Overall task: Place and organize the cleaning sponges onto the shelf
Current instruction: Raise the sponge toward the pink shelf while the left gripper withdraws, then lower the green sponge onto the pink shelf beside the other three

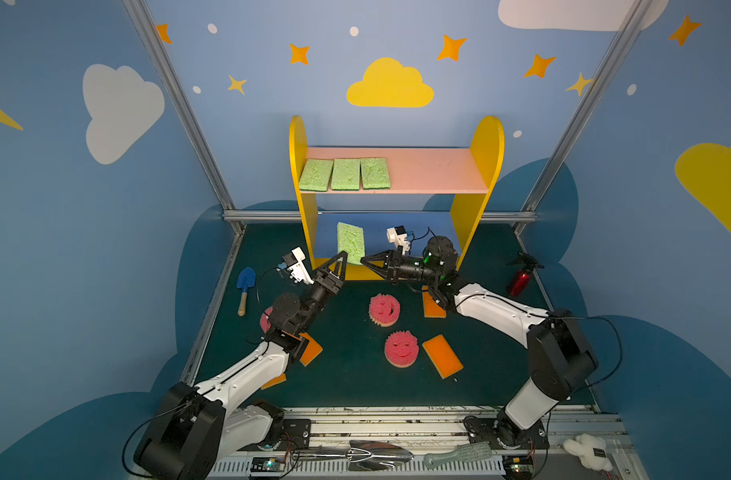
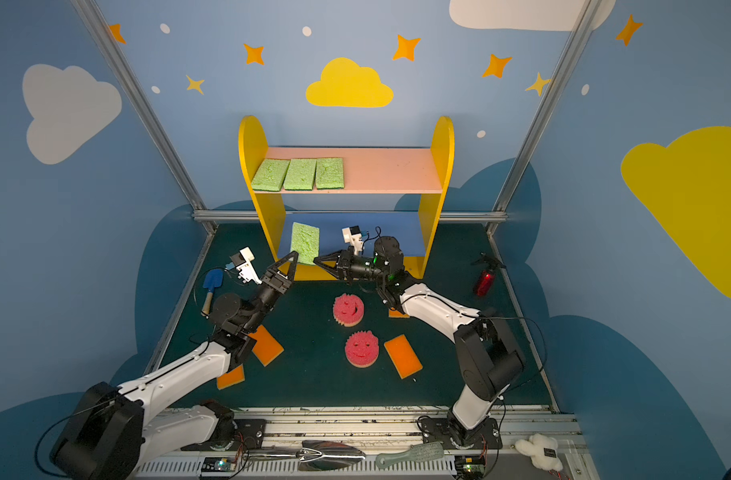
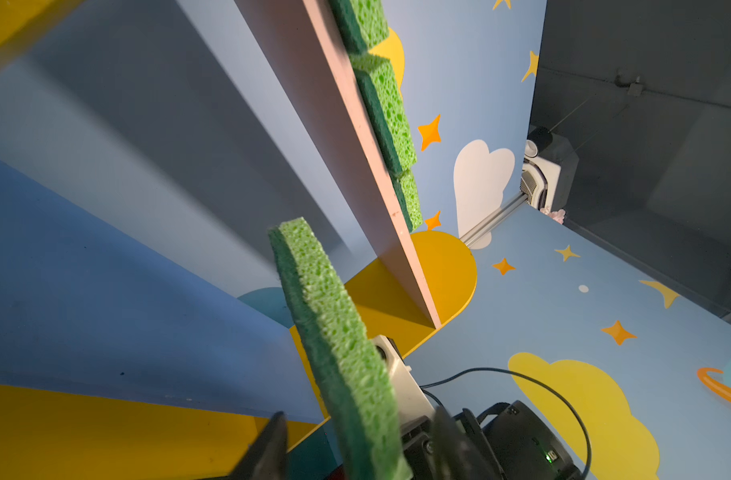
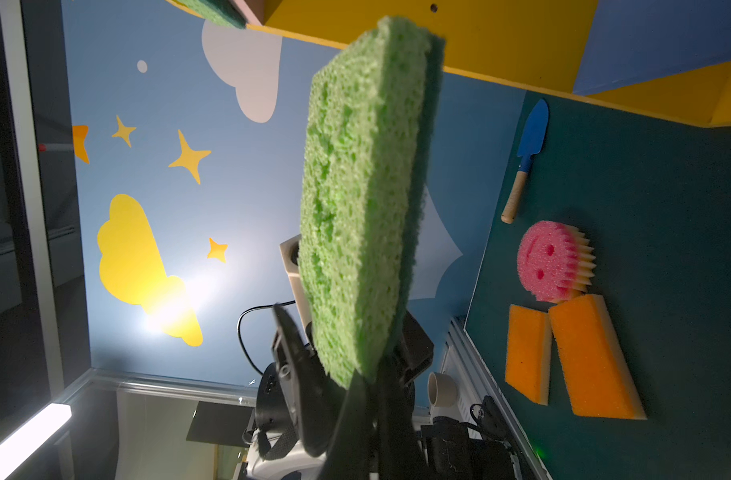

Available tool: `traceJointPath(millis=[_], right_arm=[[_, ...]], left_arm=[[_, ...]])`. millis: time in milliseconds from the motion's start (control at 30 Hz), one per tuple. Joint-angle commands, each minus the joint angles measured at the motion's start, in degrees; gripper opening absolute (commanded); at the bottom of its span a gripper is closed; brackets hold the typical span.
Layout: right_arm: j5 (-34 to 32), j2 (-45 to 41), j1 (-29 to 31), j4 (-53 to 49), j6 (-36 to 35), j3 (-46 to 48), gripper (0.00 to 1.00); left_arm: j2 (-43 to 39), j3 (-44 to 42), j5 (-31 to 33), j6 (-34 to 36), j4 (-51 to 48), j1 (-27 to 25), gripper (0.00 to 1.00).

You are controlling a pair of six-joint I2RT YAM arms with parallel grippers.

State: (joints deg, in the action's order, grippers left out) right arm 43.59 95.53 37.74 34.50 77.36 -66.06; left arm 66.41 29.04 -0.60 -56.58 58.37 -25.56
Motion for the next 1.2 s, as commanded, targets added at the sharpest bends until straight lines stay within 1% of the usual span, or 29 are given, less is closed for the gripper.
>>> traceJointPath(millis=[0,100,200,300,333,400,467,533,633,767,867,1000,1067,1167], right_arm=[[0.2,-5.6,0.0,-10.6,-9.1,-3.0,0.0],[-0.8,-10.0,-0.6,-22.8,-17.4,-5.1,0.0],[-2.3,-13.5,-0.8,-33.2,-24.7,-7.4,0.0],[-4.6,-17.1,-1.3,-36.3,-28.7,-7.1,0.0],[-6.1,-18.6,-1.6,-36.6,-29.3,-6.5,0.0],[-7.1,-20.2,-2.7,-41.4,-31.9,-8.6,0.0],[-8.5,-21.0,-3.8,-49.5,-36.5,-13.4,0.0],[-8.8,-20.8,-4.9,-54.4,-39.2,-17.4,0.0],[-8.6,-18.7,-7.4,-62.3,-43.2,-25.0,0.0],[-10.5,-13.3,-10.4,-75.4,-52.0,-38.2,0.03],[-11.0,-9.5,-12.6,-79.4,-54.5,-46.2,0.0],[-14.8,-1.7,-13.4,-87.0,-57.9,-61.0,0.0],[-15.2,3.1,-14.0,-90.0,-58.8,-68.5,0.0],[-15.6,8.7,-15.1,-92.2,-58.8,-76.8,0.0]], left_arm=[[-2.5,0.9,-2.3,2.4,-4.8,0.0,0.99],[-9.0,-1.5,0.3,5.8,-12.7,0.1,1.0],[-14.8,-5.4,4.0,6.1,-16.9,0.0,1.0],[-18.9,-7.3,5.6,6.9,-21.1,0.0,1.0],[-19.8,-7.4,5.8,7.2,-22.7,0.1,1.0],[-20.9,-7.7,6.2,7.6,-25.0,0.1,1.0],[-21.1,-8.1,6.2,7.7,-25.5,0.1,1.0],[-20.1,-8.2,6.0,7.5,-25.8,0.0,1.0],[-17.8,-8.0,4.9,6.9,-24.4,0.1,1.0],[-14.9,-7.8,3.9,6.4,-22.7,0.0,1.0],[-13.9,-7.9,3.5,6.4,-22.2,0.1,1.0],[-14.0,-7.9,3.7,6.8,-22.9,0.0,1.0],[-13.9,-8.1,3.7,6.9,-22.9,0.1,1.0],[-13.5,-8.6,3.6,6.9,-22.6,0.0,1.0]])
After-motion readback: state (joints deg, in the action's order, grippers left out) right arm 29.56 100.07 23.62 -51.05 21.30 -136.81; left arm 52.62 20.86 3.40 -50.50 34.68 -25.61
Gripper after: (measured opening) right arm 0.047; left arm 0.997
